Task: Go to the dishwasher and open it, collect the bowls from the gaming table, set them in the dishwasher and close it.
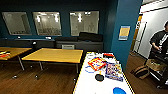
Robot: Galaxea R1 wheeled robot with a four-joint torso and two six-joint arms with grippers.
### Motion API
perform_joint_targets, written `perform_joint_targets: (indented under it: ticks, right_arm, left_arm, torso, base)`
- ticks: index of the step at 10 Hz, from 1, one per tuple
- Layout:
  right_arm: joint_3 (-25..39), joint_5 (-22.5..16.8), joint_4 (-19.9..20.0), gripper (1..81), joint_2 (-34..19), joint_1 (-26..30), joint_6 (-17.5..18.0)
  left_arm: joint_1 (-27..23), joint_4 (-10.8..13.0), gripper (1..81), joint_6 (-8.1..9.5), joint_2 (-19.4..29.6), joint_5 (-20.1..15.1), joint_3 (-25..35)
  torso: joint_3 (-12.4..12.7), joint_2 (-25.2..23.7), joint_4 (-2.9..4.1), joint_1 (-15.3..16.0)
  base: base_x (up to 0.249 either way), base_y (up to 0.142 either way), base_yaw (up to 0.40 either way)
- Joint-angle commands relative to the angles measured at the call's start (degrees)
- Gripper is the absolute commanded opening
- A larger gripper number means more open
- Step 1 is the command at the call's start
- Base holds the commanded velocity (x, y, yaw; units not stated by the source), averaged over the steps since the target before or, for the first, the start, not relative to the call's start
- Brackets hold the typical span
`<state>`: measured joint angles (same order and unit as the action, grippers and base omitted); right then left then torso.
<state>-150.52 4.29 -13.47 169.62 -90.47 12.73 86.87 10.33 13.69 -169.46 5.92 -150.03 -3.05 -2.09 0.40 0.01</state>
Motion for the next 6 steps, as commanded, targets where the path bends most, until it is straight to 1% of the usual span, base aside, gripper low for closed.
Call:
perform_joint_targets:
  ticks: [1,2,6]
  right_arm:
    - [0.15,-2.80,0.55,81.1,-0.48,2.43,0.02]
    - [0.23,-2.80,0.55,81.1,-0.57,2.43,0.02]
    - [0.24,-2.80,0.55,81.1,-0.66,2.70,0.02]
  left_arm:
    - [-2.45,0.40,81.1,0.02,0.17,-2.76,0.35]
    - [-2.45,0.40,81.1,0.02,0.08,-2.76,0.35]
    - [-2.44,0.49,81.1,0.02,-0.27,-2.76,0.35]
  torso:
    - [0.00,0.00,0.00,0.00]
    - [0.00,0.00,0.00,0.00]
    - [0.00,0.00,0.00,0.00]
  base:
    - [0.079,0.000,0.000]
    - [0.071,0.000,0.000]
    - [0.000,0.000,0.000]
